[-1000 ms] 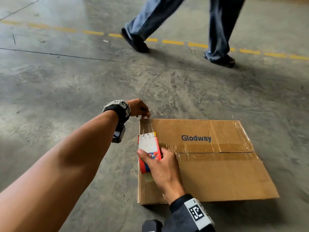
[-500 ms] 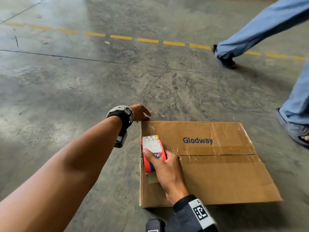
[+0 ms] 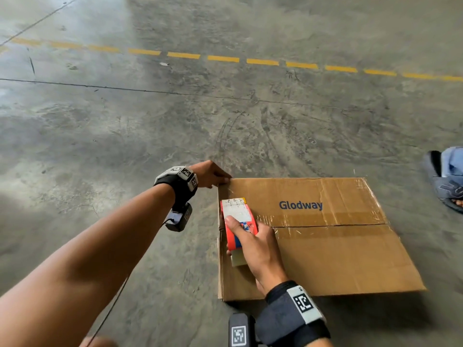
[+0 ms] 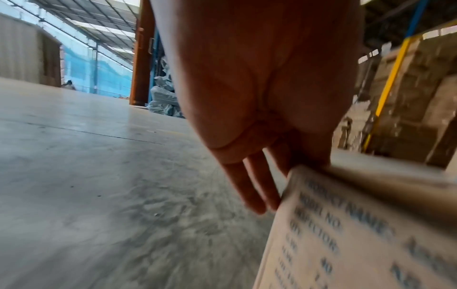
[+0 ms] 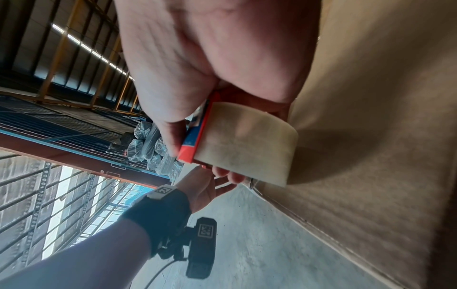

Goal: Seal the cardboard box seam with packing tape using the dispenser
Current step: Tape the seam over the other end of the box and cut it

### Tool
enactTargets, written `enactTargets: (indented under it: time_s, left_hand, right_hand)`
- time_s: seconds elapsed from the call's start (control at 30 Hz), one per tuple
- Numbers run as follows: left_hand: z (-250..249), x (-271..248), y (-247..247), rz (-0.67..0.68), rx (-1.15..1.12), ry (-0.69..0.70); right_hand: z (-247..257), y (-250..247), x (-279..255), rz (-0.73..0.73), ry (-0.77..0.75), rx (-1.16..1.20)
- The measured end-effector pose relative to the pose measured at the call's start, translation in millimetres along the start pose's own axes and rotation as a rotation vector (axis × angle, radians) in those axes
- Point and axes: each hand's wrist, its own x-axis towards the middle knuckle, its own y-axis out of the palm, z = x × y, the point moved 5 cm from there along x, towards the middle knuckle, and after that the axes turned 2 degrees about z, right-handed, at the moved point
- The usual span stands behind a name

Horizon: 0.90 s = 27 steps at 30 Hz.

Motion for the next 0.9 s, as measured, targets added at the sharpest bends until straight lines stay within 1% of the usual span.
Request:
enactTargets:
  time_s: [0.07, 0.1, 0.17, 0.2, 0.3, 0.4, 0.63, 0.77, 0.9]
  left_hand:
    - [-1.0, -4.9, 2.7, -0.009, 0.003, -0.011]
    - [-6.1, -8.6, 1.5, -0.026, 0.043, 0.005]
    - [-19.1, -14.9, -0.4, -0.11, 0.151, 0.052]
    - [-23.2, -18.4, 1.3, -0.14, 0.157, 0.084]
    - [-26.1, -27.9, 14.3, -0.139, 0.12, 0.116]
    - [-18.5, -30.8, 25.3, -0.172, 0.118, 0.089]
    - [-13.2, -34.1, 35.1, -0.228, 0.116, 0.109]
    - [-12.3, -34.0, 38.3, -0.26, 0.082, 0.111]
    - [-8.4, -35.3, 38.8, -0.27, 0.046, 0.113]
  right_hand:
    - [2.1, 0.2, -2.9, -0.004, 0.001, 0.016]
    - [3.1, -0.5, -5.2, -0.005, 0.0, 0.02]
    - [4.4, -3.6, -8.0, -0.014, 0.0, 0.023]
    - [4.5, -3.8, -9.8, -0.015, 0.002, 0.028]
    - [5.5, -1.2, -10.7, -0.034, 0.027, 0.008]
    - [5.7, 7.9, -9.2, -0.058, 0.055, -0.001]
    - [9.8, 10.6, -14.1, -0.014, 0.093, 0.014]
    - [10.8, 12.5, -20.2, -0.003, 0.069, -0.013]
    - [13.0, 16.3, -26.4, -0.041, 0.031, -0.044]
